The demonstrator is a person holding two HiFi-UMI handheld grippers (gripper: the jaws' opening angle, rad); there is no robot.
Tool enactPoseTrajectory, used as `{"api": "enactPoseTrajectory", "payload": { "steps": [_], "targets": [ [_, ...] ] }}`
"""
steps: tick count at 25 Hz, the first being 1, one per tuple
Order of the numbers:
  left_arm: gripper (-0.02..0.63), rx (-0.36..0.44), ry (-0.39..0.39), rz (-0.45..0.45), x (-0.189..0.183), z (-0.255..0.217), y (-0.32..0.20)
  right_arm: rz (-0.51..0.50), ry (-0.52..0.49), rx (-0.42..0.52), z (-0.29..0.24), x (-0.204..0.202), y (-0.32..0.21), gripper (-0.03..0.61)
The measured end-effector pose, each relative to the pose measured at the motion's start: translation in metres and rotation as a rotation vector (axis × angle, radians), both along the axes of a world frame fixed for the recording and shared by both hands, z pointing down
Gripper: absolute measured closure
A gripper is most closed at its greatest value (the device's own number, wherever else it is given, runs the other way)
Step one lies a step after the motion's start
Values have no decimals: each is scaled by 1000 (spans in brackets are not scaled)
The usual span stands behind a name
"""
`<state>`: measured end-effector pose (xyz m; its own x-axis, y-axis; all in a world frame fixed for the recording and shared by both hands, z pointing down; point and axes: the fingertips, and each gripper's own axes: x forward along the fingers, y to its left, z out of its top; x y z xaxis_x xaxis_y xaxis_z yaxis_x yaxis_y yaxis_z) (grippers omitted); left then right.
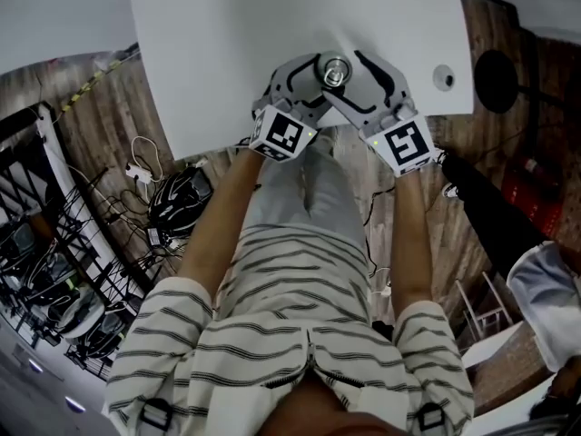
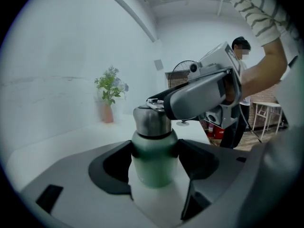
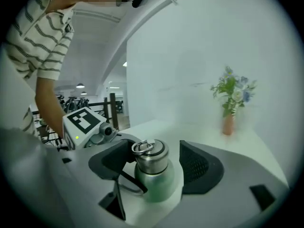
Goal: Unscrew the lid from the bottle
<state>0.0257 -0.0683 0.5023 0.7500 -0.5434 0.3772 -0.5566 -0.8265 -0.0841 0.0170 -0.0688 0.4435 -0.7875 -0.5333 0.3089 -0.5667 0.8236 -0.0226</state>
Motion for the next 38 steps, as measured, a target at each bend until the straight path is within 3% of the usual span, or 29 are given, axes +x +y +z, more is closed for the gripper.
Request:
{"api": "enactPoseTrajectory", "payload": {
  "steps": [7, 9, 14, 20, 26, 32, 38],
  "targets": [
    [307, 1, 2, -10, -1, 2, -1, 343, -41, -48, 5, -6, -3, 284],
    [307, -3, 1, -10, -2, 3, 0, 379, -32, -60, 7, -7, -4, 317],
    [307, -3, 2, -13, -3, 4, -1, 381, -13, -50, 8, -7, -4, 324],
    [307, -3, 5, -8, -2, 3, 1, 312, 0, -31, 7, -6, -2, 325],
    [307, -5, 5, -6, -2, 3, -1, 171, 15, -33, 7, -7, -1, 325],
    [307, -9, 1, 2, -2, 3, 0, -10, 40, -15, 7, -9, 2, 325],
    [307, -4, 1, 11, 0, 3, 1, -272, 87, -24, 8, -9, 6, 325]
  ]
}}
